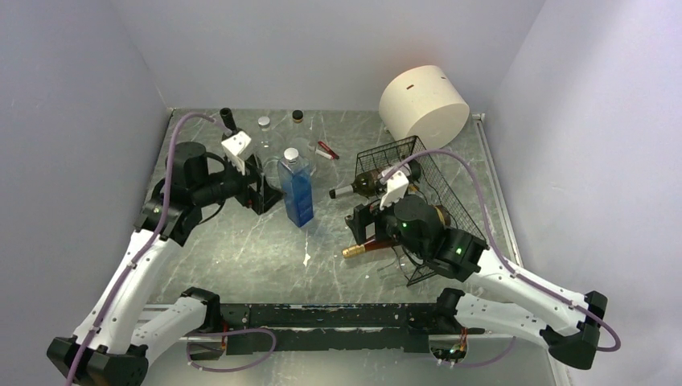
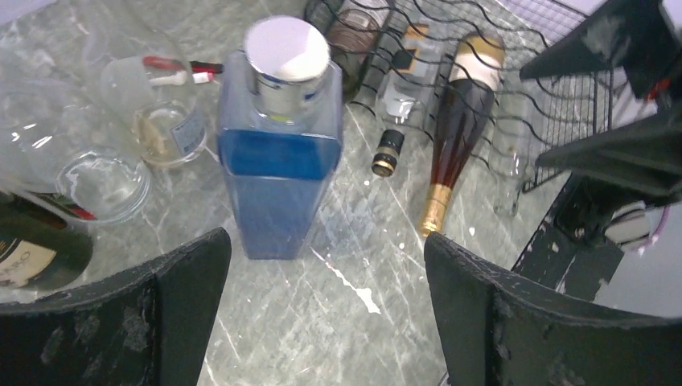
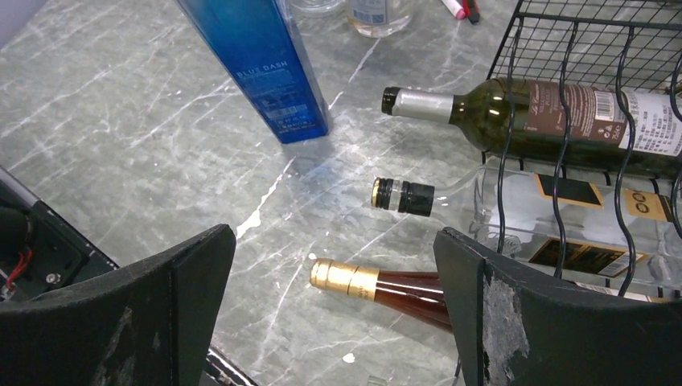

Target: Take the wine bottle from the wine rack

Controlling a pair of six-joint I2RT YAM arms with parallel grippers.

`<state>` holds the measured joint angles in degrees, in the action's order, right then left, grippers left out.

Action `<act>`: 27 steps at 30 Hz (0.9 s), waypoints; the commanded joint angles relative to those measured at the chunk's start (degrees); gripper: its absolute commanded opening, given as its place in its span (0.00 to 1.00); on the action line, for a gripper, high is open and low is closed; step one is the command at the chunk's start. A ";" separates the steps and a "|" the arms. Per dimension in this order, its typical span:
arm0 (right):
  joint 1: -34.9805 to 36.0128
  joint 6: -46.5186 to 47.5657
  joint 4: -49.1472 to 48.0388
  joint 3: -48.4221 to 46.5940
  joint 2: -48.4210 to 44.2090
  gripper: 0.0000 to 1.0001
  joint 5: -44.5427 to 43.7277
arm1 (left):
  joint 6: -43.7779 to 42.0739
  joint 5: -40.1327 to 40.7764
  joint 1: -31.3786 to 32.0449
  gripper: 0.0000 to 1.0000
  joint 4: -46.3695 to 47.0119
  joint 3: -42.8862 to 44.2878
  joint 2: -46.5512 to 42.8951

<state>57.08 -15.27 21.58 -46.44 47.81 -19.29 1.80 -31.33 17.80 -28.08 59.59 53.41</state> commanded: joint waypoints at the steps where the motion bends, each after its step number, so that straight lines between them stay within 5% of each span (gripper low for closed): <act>1: -0.05 0.02 1.82 -3.15 -0.84 1.00 0.54 | -7.72 -9.30 0.21 0.93 9.88 -3.45 -2.68; 9: -0.12 5.65 1.27 -1.24 -4.92 1.00 6.26 | -14.30 -17.82 0.89 0.93 11.98 -0.31 6.68; 19: -0.14 4.83 3.24 -2.80 -3.30 1.00 1.18 | -12.61 -10.19 4.23 0.93 14.84 0.42 12.89; 27: -0.15 -1.73 -1.86 -4.66 3.77 1.00 -1.57 | -10.41 -5.65 4.23 0.93 18.46 -4.60 8.09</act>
<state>57.06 -12.25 23.75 -48.21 47.16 -18.65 -9.50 -39.33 21.76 -13.82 56.71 63.92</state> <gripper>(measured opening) 0.997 0.933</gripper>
